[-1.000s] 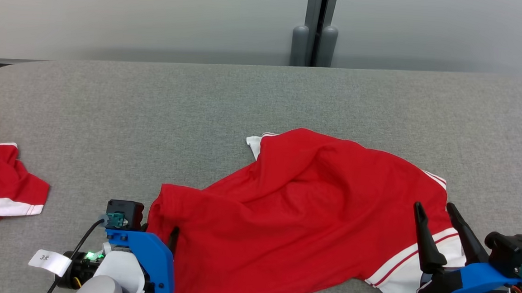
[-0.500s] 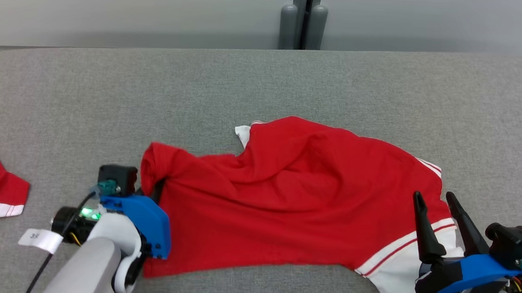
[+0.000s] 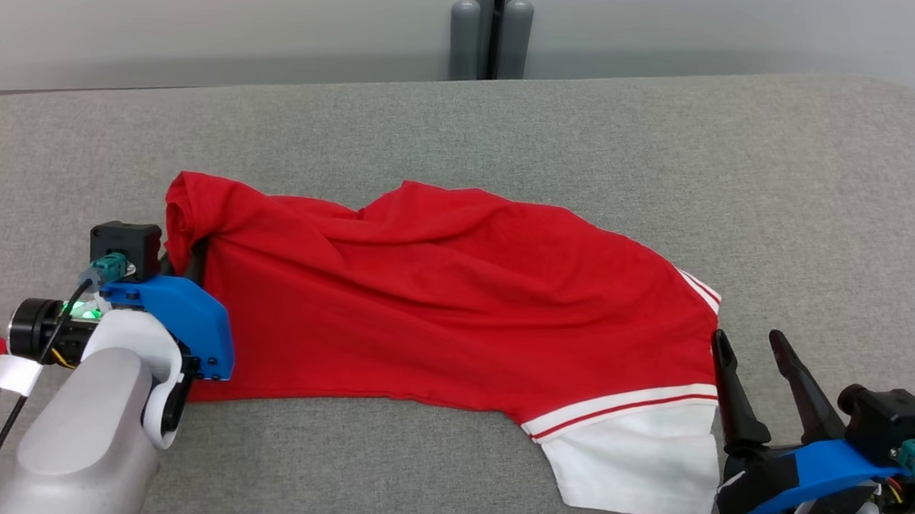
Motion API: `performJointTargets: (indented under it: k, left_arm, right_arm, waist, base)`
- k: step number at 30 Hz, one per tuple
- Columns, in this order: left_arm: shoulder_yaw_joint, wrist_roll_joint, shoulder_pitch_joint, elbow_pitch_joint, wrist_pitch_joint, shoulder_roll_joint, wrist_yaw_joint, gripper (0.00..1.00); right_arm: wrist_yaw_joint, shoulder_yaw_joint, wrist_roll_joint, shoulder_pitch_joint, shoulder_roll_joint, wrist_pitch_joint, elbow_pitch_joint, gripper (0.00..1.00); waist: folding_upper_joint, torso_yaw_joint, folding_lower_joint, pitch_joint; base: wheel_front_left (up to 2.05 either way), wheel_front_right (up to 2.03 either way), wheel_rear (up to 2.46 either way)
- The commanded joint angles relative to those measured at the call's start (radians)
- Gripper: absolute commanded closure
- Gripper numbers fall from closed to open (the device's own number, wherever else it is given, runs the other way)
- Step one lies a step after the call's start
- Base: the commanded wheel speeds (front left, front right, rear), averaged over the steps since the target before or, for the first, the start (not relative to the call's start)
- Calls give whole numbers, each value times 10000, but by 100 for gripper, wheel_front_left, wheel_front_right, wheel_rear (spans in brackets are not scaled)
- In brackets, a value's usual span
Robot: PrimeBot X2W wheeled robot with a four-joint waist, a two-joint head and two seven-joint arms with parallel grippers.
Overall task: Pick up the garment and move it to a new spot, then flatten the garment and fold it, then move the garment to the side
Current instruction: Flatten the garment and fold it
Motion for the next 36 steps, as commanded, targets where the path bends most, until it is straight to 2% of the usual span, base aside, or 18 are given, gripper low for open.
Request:
performJointTargets:
  k: [1, 2, 11, 15, 19, 26, 32, 36]
  left_arm:
    - [51, 29, -210, 132, -120, 63, -32, 44]
    - [43, 13, -254, 267, -211, 40, -74, 0]
    - [323, -513, 260, 725, -1798, -397, -558, 0]
    - [604, -644, 749, 353, -2335, -633, -514, 0]
    - [1118, -593, 1478, -828, -2442, -788, -614, 0]
    - [2450, 314, 3987, -3828, -2445, -1306, -742, 0]
    - [2870, 929, 5262, -4762, -2447, -1576, -930, 0]
    - [2926, 1199, 5782, -4778, -2443, -1552, -1011, 0]
  right_arm:
    - [5, 16, -16, -134, -9, -56, 22, 0]
    - [5, 23, -18, -139, -9, -56, 37, 0]
    - [5, -187, -23, 75, -7, -4, 105, 0]
    - [5, -241, -44, 162, -9, 64, 47, 0]
    - [5, -345, -54, 269, -9, 138, 1, 0]
    - [5, -489, -69, 522, -9, 273, -12, 0]
    - [5, -567, -31, 790, -9, 288, 54, 0]
    - [5, -593, -50, 961, -9, 268, 90, 0]
  waist:
    - [0, -40, 0, -8]
    - [0, -64, 0, -23]
    - [0, 208, 0, -439]
    - [0, 481, 0, -679]
    - [0, 744, 0, -903]
    - [0, 984, 0, -1361]
    - [0, 1044, 0, -1693]
    - [0, 1044, 0, -1858]
  base:
    - [0, 0, 0]
    - [0, 0, 0]
    - [0, 0, 0]
    - [0, 0, 0]
    - [0, 0, 0]
    - [0, 0, 0]
    - [0, 0, 0]
    - [0, 0, 0]
